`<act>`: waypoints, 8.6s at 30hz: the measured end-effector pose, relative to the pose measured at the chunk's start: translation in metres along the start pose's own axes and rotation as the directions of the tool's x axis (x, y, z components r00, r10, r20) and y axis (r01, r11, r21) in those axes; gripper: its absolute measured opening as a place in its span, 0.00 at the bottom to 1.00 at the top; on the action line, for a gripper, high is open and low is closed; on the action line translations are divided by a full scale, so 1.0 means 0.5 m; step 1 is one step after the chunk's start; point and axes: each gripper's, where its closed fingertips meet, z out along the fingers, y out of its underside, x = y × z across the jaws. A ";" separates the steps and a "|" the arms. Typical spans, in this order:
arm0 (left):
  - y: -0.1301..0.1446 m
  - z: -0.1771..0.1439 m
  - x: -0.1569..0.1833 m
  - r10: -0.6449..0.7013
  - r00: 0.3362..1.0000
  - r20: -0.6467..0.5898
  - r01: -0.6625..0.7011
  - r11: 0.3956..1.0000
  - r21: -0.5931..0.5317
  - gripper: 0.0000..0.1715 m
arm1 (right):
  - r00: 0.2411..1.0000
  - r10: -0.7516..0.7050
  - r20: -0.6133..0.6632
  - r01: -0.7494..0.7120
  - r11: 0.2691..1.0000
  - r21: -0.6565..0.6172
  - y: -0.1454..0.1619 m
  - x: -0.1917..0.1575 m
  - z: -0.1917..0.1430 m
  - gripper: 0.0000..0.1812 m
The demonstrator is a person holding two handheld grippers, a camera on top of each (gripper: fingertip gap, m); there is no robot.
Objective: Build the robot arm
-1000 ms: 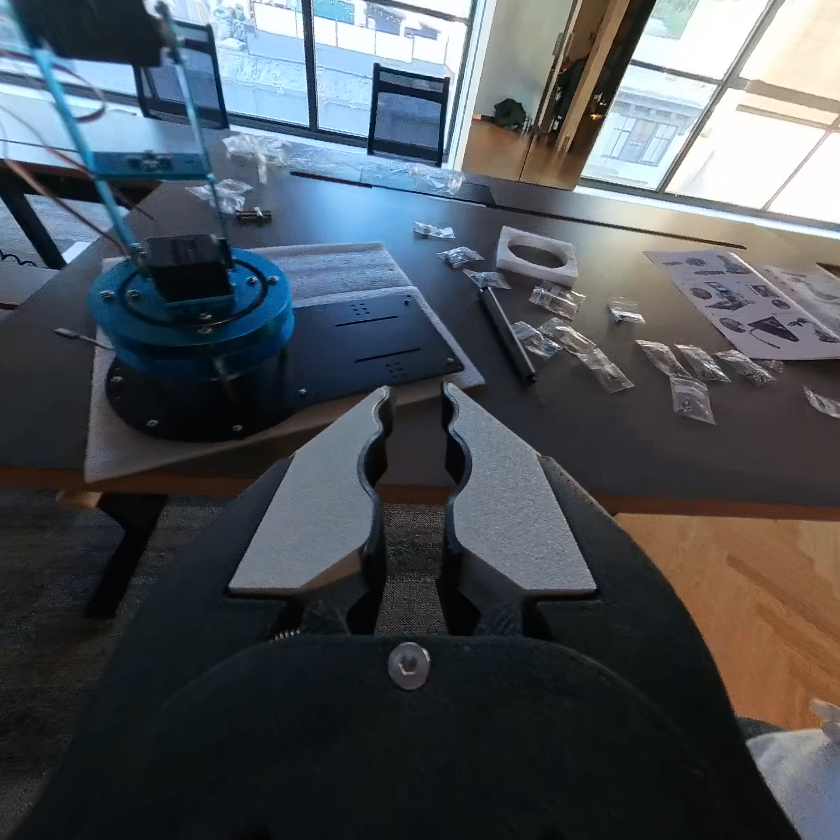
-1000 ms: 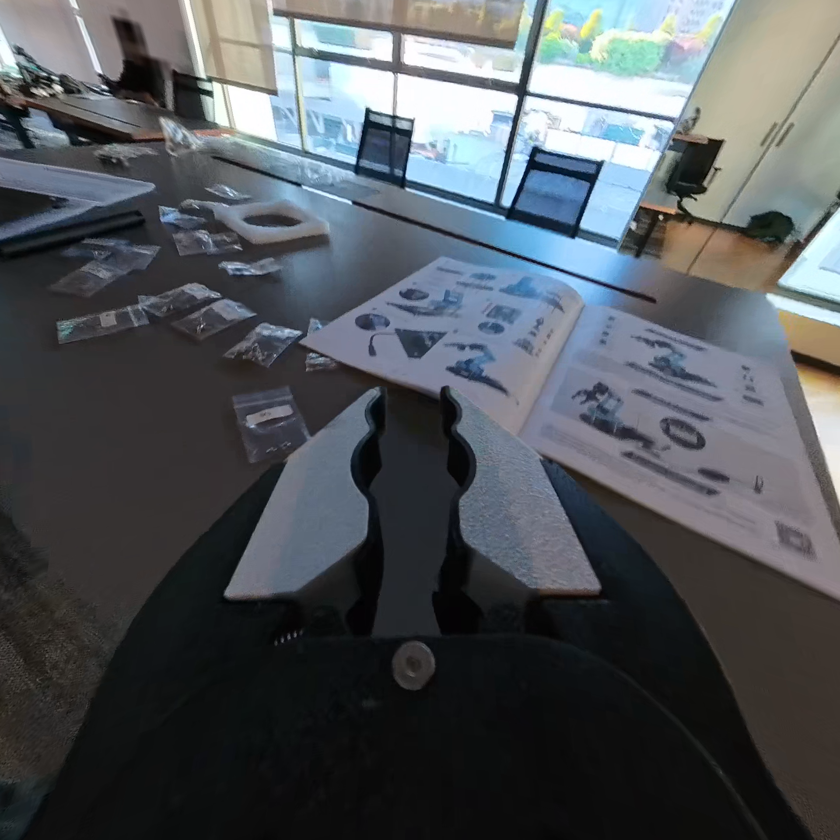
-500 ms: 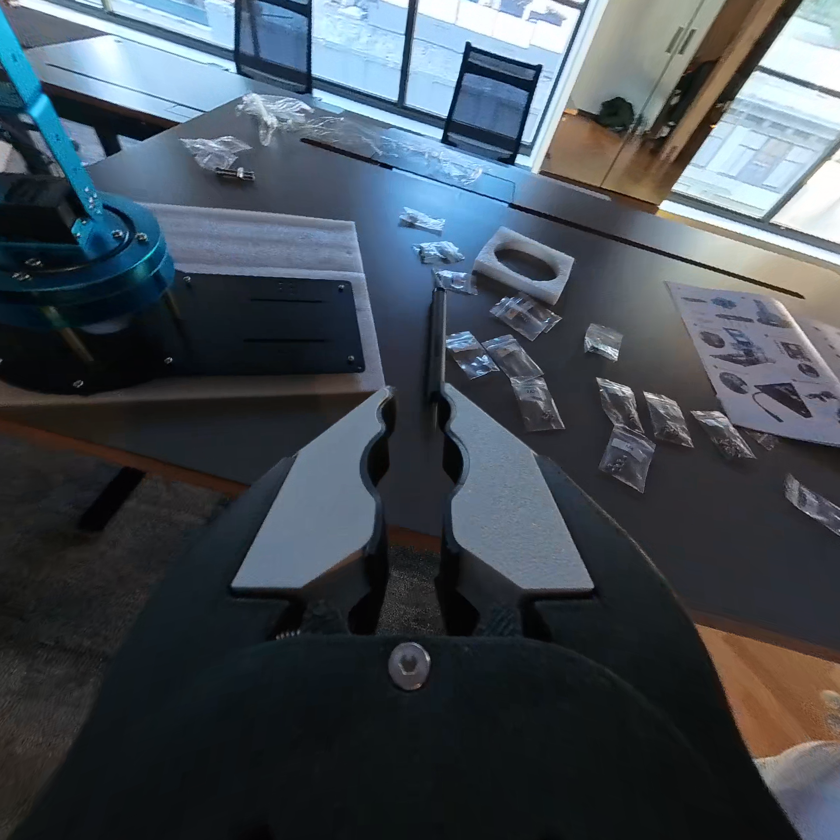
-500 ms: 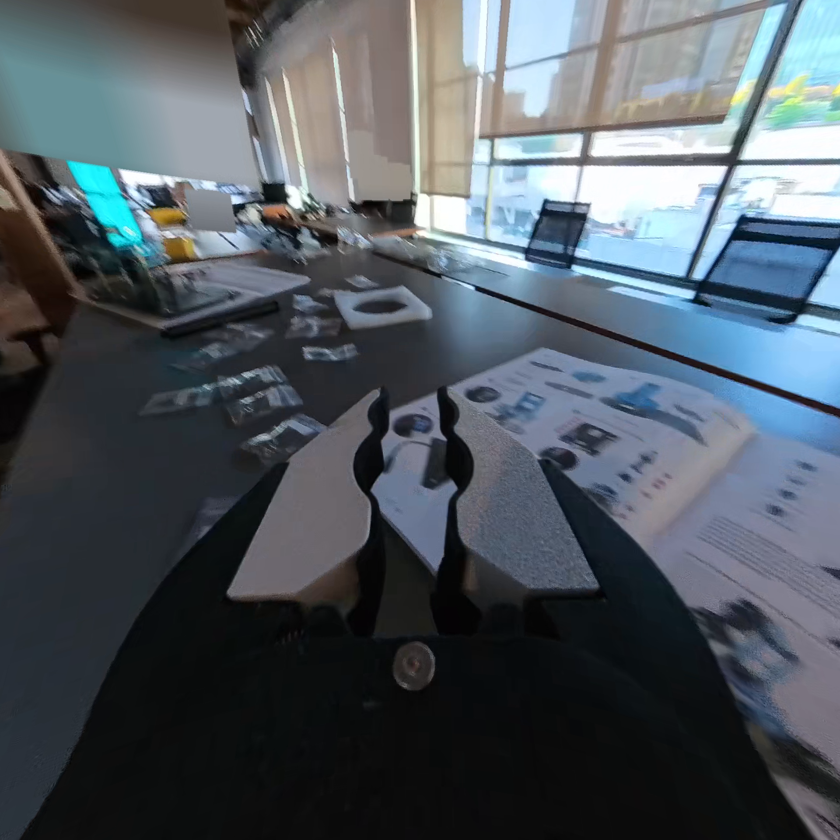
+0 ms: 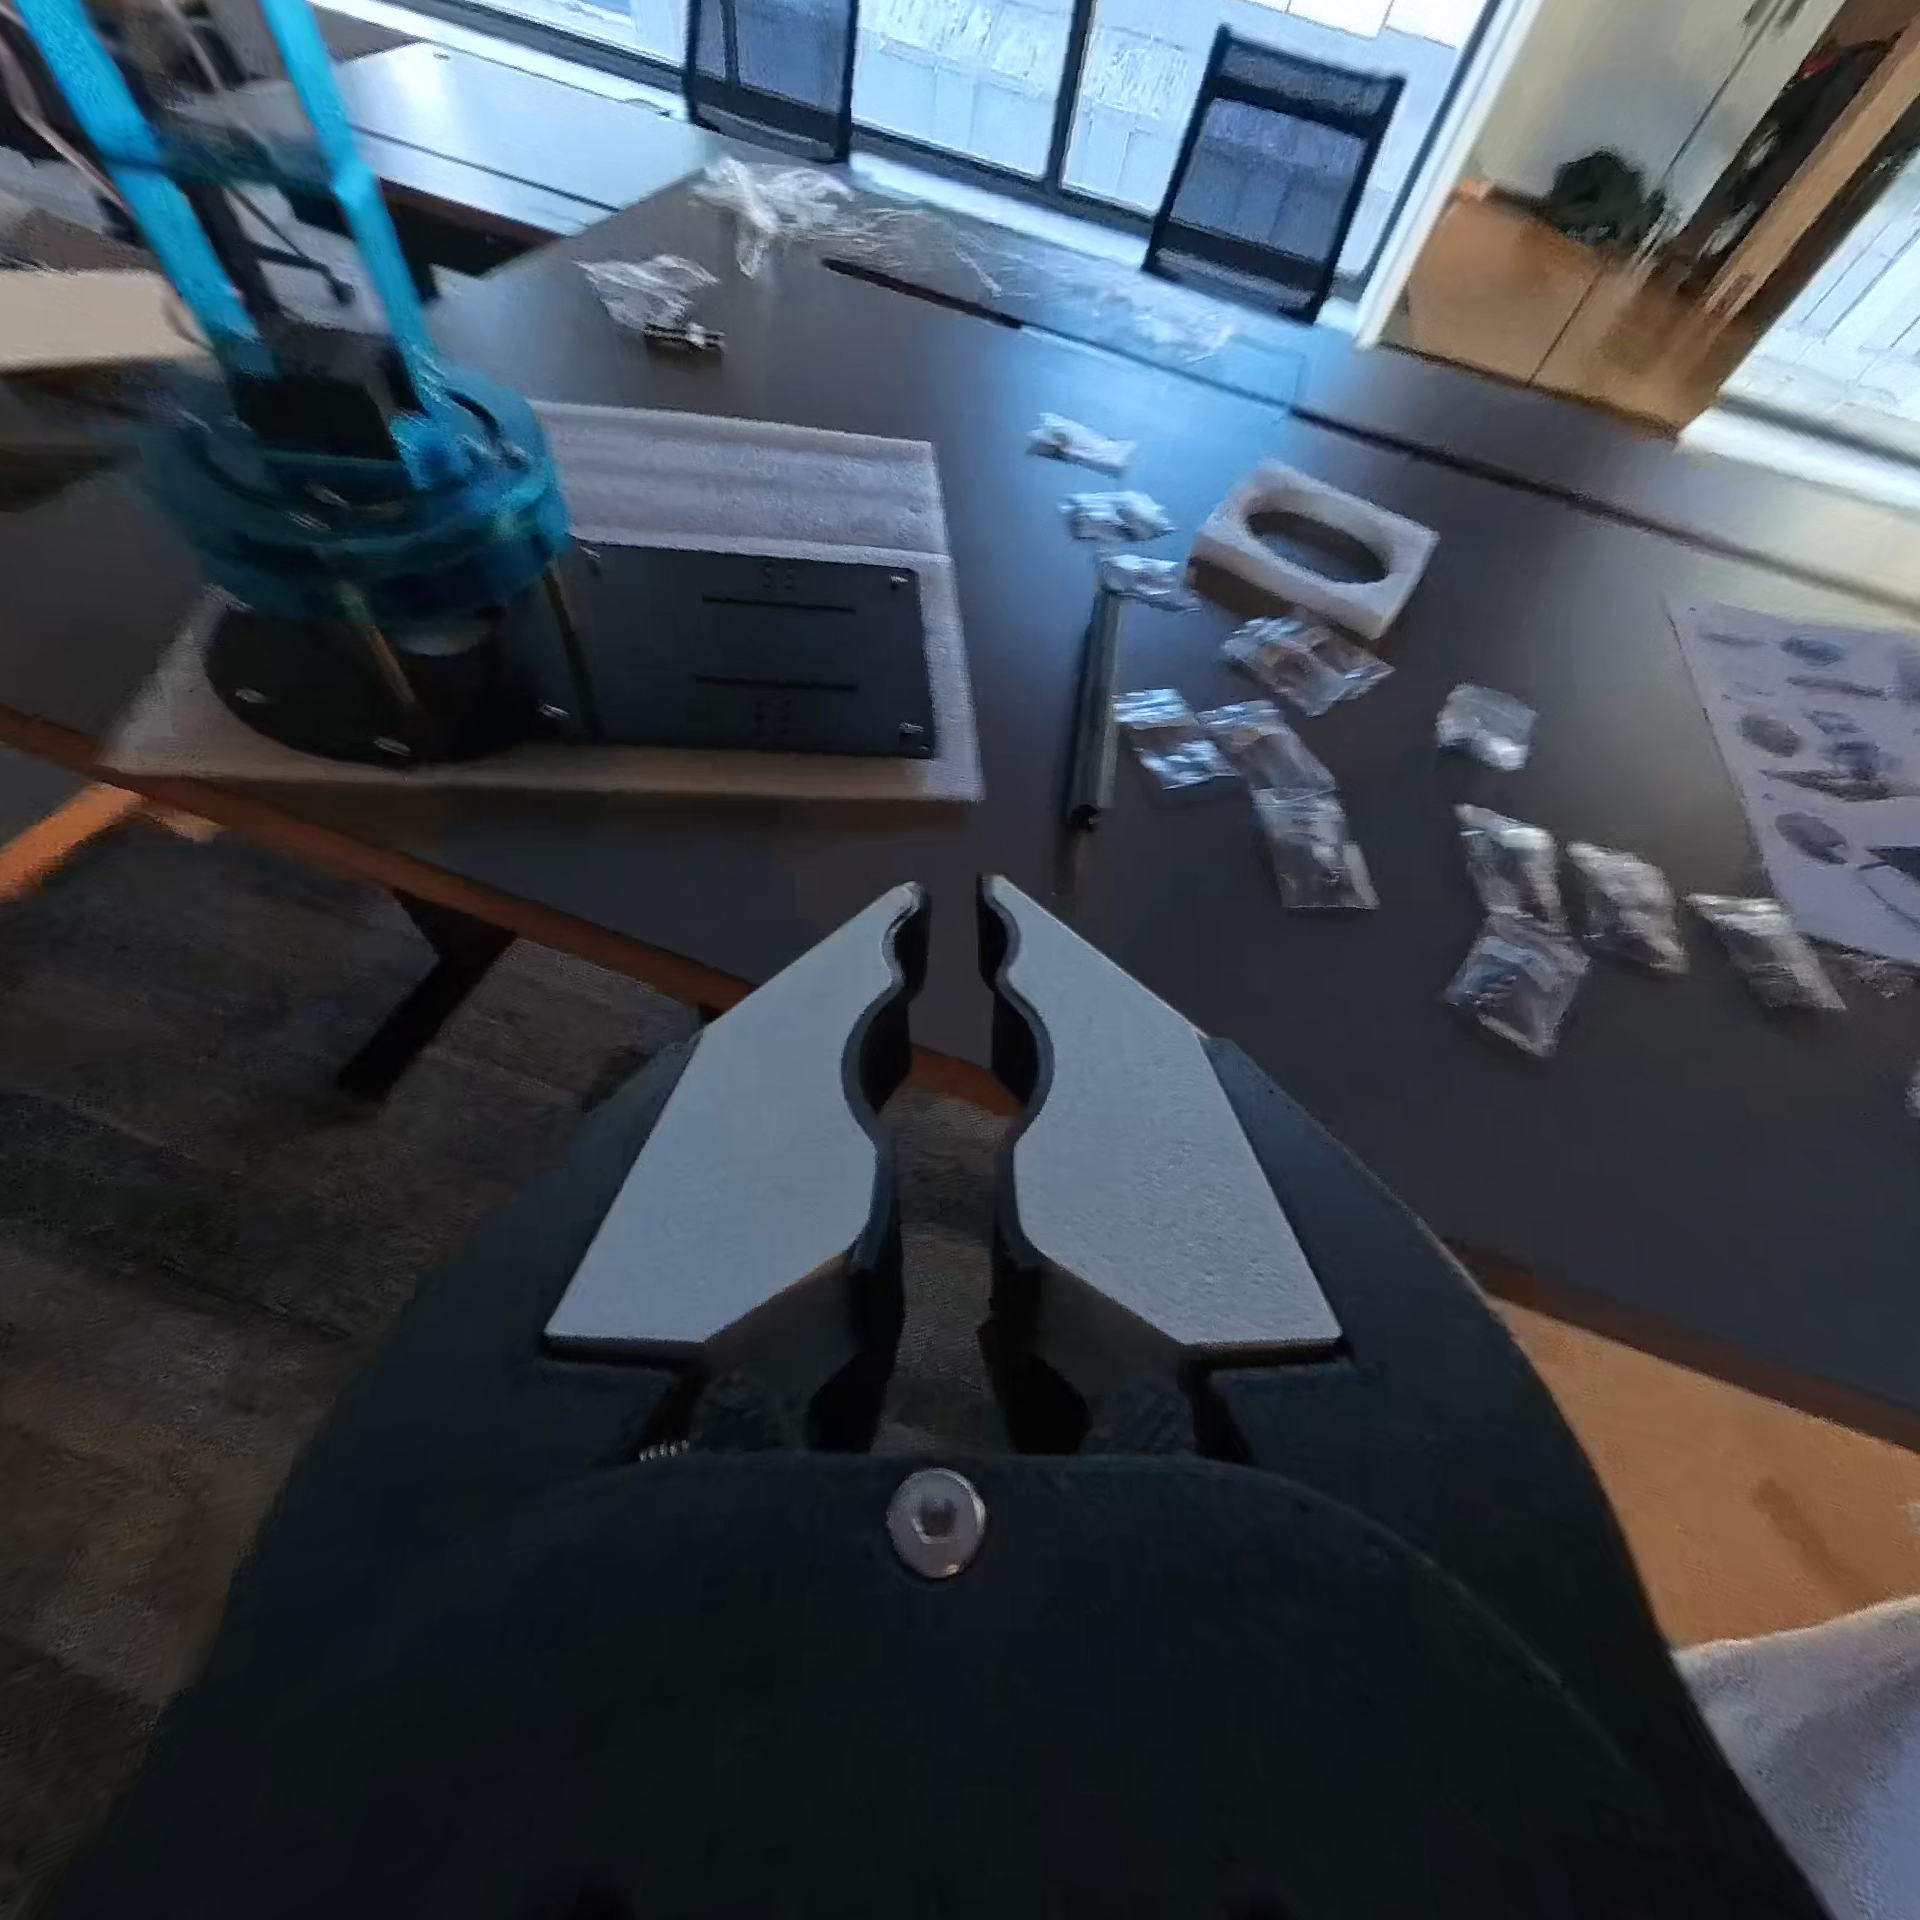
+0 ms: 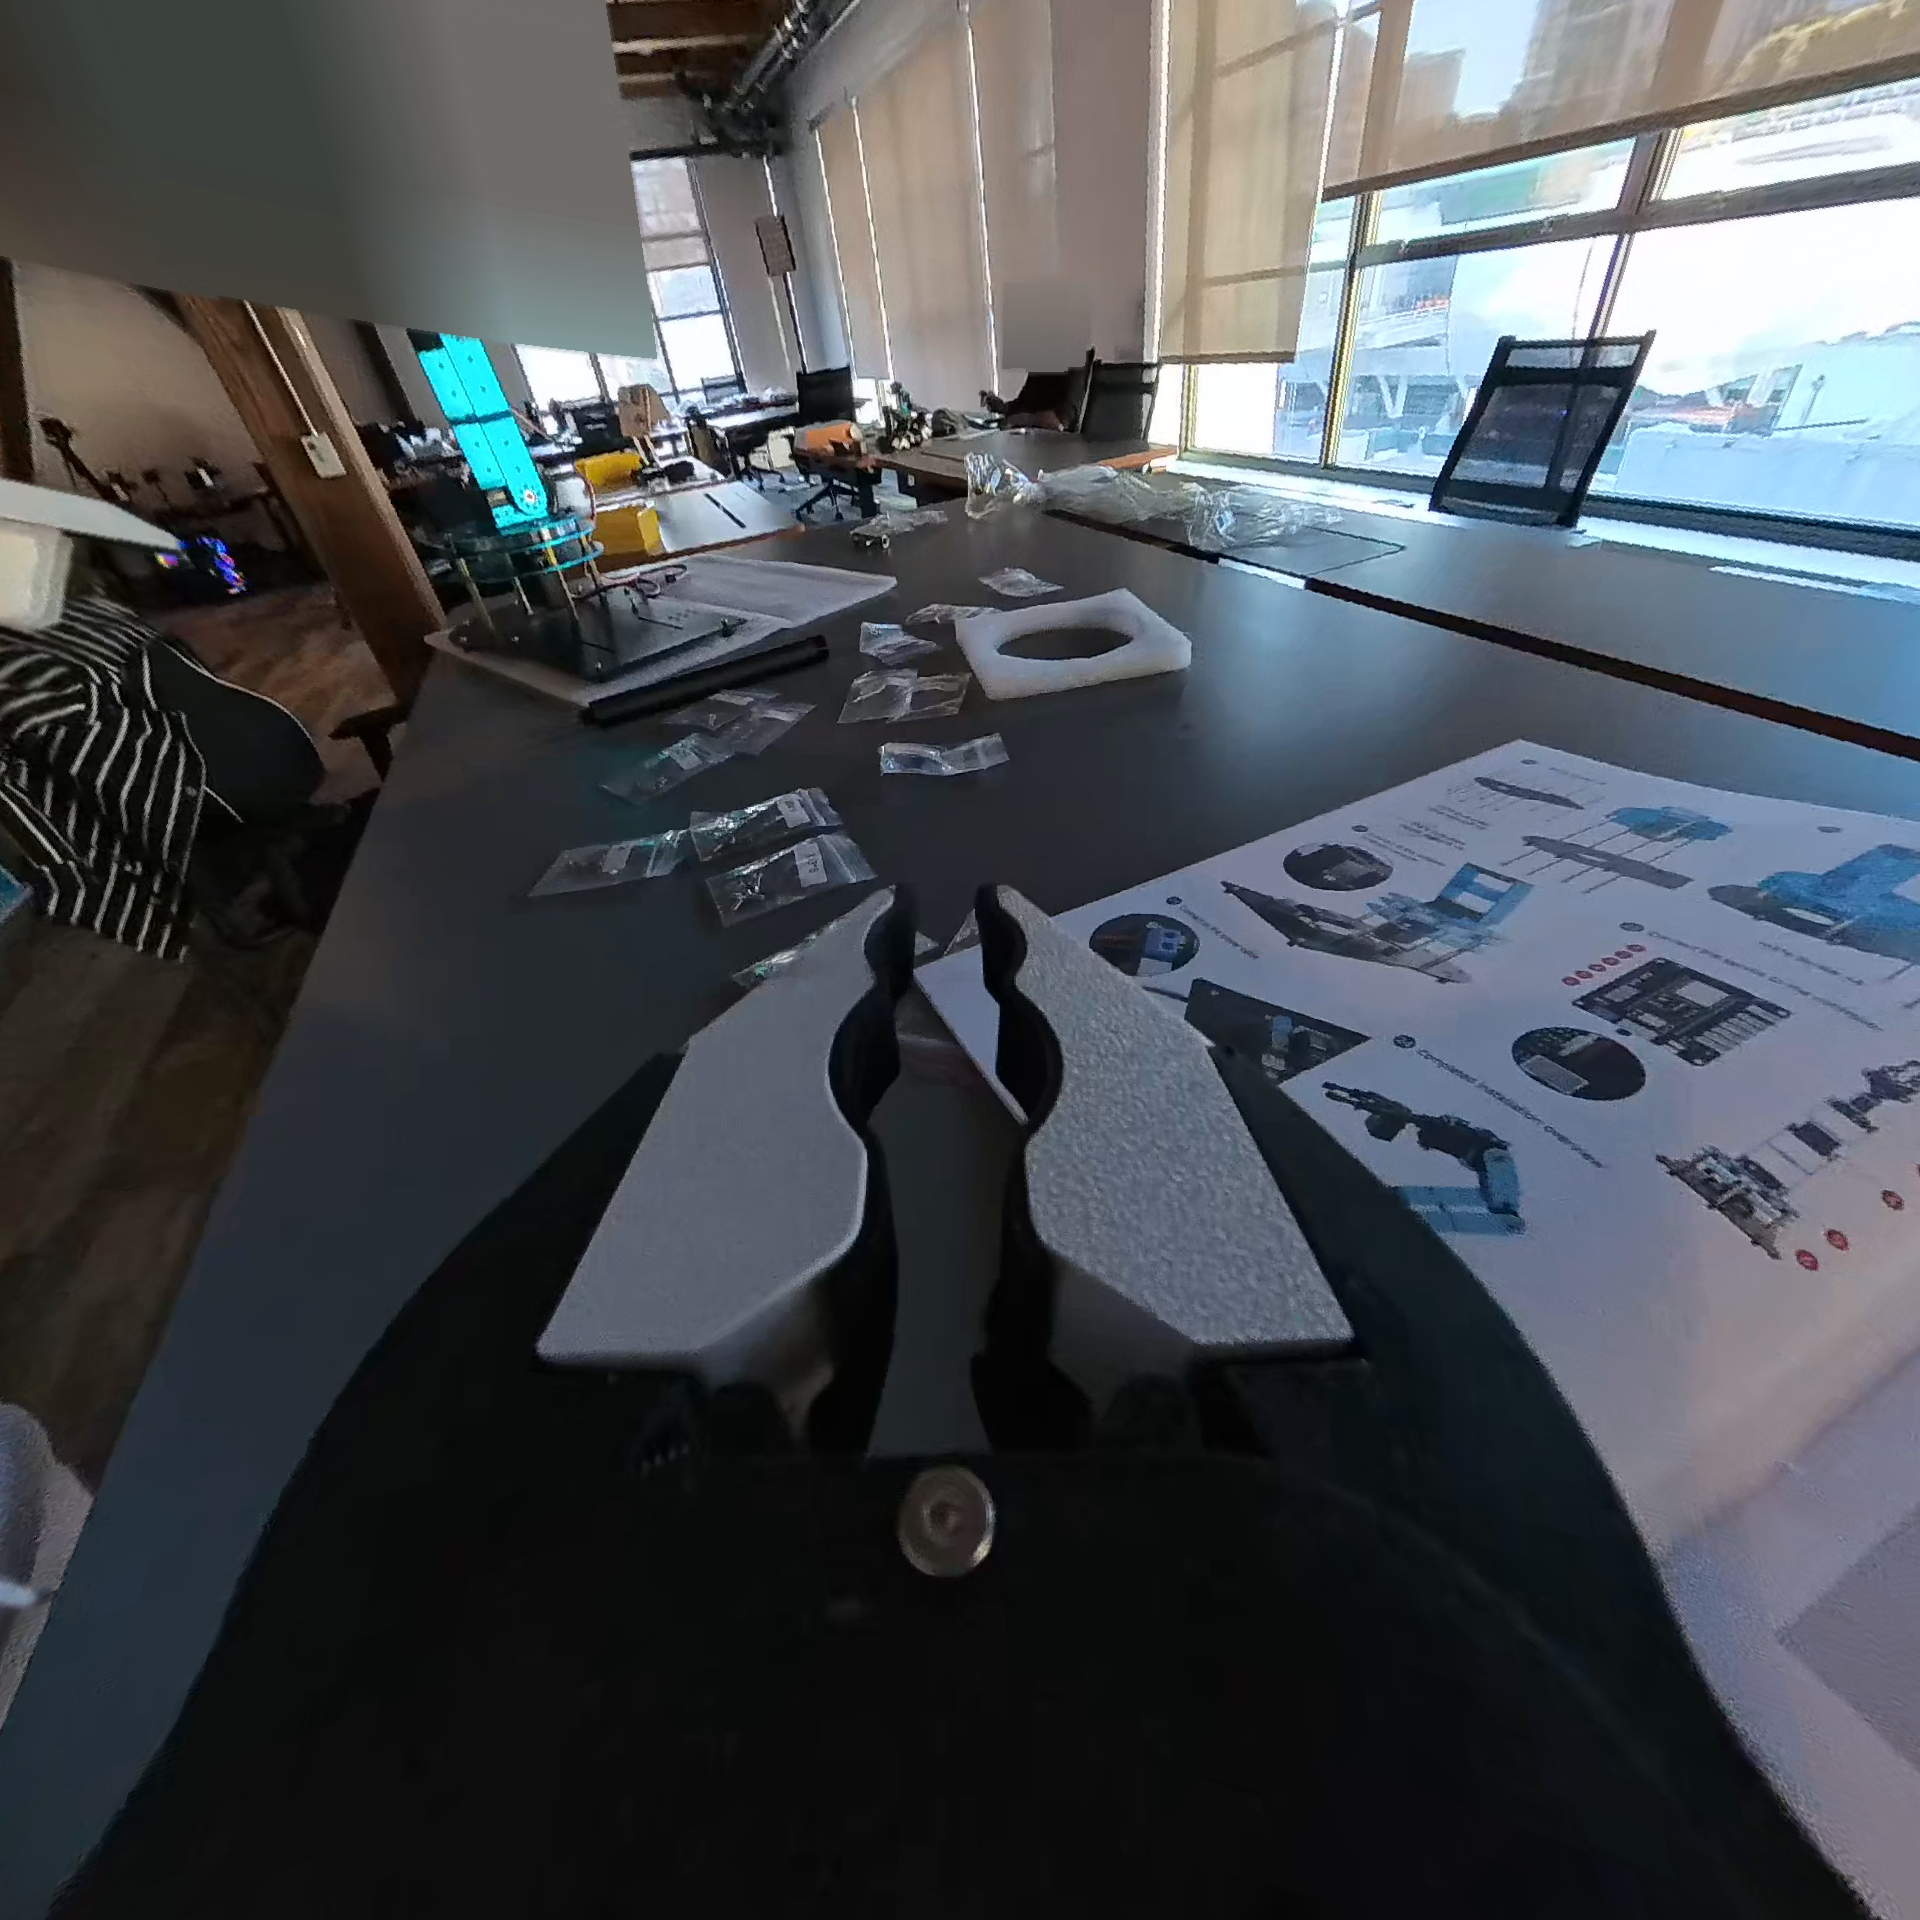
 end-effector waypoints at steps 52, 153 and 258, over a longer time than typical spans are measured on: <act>-0.129 -0.149 -0.419 0.182 0.897 0.404 -0.156 0.983 -0.097 0.00 | 0.998 -0.005 0.055 0.005 1.000 0.000 0.001 -0.017 -0.001 0.05; -0.156 0.048 -0.460 0.167 0.968 -0.186 -0.115 0.959 0.260 0.06 | 0.805 -0.462 -0.373 0.326 0.869 -0.373 -0.053 -0.397 0.311 0.06; 0.513 -0.189 -0.670 0.155 0.984 -0.092 -0.144 0.983 0.116 0.29 | 0.970 -0.164 -0.178 0.152 0.985 -0.079 0.417 -0.822 0.484 0.02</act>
